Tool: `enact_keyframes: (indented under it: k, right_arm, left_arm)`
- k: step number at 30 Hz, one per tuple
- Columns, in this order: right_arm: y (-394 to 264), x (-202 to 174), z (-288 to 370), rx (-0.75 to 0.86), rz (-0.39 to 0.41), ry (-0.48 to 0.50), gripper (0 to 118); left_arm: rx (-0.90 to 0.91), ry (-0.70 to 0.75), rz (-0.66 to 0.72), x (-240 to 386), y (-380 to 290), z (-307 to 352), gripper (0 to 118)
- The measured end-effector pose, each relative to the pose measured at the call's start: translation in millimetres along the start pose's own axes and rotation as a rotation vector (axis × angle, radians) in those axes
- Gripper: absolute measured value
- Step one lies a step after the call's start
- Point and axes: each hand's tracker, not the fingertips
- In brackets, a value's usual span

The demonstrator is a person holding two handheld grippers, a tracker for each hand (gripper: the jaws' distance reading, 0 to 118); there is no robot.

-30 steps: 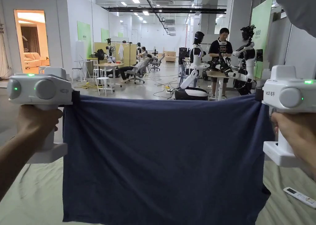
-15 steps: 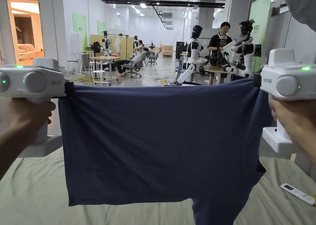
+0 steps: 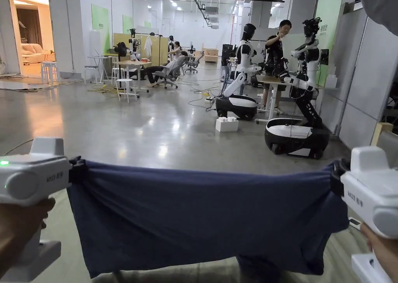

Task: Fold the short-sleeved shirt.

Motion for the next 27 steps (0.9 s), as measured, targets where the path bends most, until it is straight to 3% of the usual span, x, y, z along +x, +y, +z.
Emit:
enact_keyframes:
  k: [10,16,17,19,24,27]
  right_arm:
    - [-71.6,-12.1,117.6,-0.111,0.012,0.033,4]
    - [-138.6,-31.5,165.3,-0.316,-0.039,0.051,4]
    - [-148.9,-35.3,171.1,-0.323,-0.013,0.060,4]
    - [-174.2,-41.5,181.8,-0.412,-0.074,0.076,4]
    - [-229.6,-54.6,195.5,-0.566,-0.110,0.090,4]
    - [-255.9,-62.7,196.7,-0.661,-0.062,0.104,4]
  left_arm:
    - [-0.077,-0.031,0.022,-14.6,-108.3,92.1,9]
    - [-0.200,-0.010,0.075,-19.9,-181.9,127.6,9]
    - [-0.234,-0.010,0.071,-20.3,-195.3,131.6,9]
    - [-0.292,0.011,0.058,-24.6,-221.8,134.3,9]
    - [-0.436,0.042,0.061,-25.3,-277.0,140.8,9]
    - [-0.521,0.058,0.064,-23.7,-298.1,136.9,10]
